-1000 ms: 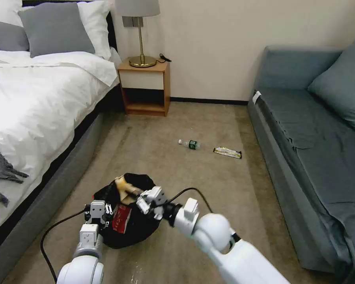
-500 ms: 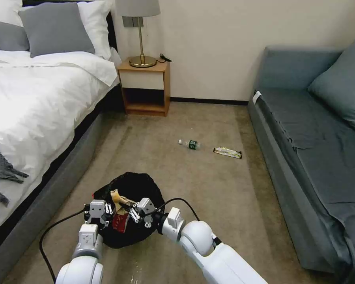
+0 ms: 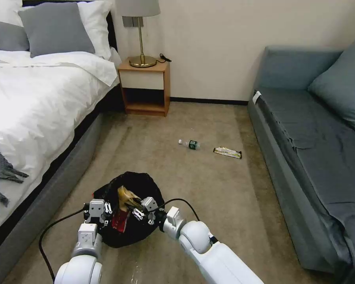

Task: Pick up the trash bin, then pick up the garbage on the floor and place it into the trash bin.

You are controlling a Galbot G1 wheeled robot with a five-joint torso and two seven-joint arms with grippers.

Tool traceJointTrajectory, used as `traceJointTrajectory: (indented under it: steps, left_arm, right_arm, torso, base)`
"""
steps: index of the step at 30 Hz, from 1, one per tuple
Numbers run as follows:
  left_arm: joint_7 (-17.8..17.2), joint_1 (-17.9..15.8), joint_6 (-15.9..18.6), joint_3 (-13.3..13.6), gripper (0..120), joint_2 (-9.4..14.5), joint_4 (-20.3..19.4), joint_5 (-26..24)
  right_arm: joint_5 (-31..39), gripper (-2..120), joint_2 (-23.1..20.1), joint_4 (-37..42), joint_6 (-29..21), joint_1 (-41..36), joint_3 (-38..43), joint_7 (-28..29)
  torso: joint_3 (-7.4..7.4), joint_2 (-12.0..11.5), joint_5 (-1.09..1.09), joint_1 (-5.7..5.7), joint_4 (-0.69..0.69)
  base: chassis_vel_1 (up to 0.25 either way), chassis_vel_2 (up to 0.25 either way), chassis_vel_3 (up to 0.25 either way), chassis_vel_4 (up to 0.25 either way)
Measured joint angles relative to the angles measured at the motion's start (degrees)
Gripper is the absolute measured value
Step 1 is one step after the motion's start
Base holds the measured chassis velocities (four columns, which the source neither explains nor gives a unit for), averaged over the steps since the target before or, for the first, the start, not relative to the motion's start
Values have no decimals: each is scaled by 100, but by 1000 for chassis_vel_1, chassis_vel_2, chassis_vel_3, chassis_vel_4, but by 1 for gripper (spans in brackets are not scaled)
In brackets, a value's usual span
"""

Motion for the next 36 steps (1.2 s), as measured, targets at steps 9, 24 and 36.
traceJointTrajectory:
  steps: [9,24,36]
  left_arm:
    - [-24,-50,-11,-15,4,125,72,-94]
    - [-81,-124,-61,-29,4,272,142,-188]
    - [-237,-213,-452,4,4,433,401,-210]
  right_arm:
    - [112,79,23,355,-50,-126,105,225]
    - [345,100,204,889,-423,-221,455,2145]
    - [947,100,-104,1807,-1079,-820,1973,2508]
  torso:
    - [0,0,0,0,0]
    - [0,0,0,0,0]
    - [0,0,1,0,0]
  base:
    - [0,0,0,0]
    - [0,0,0,0]
    - [0,0,0,0]
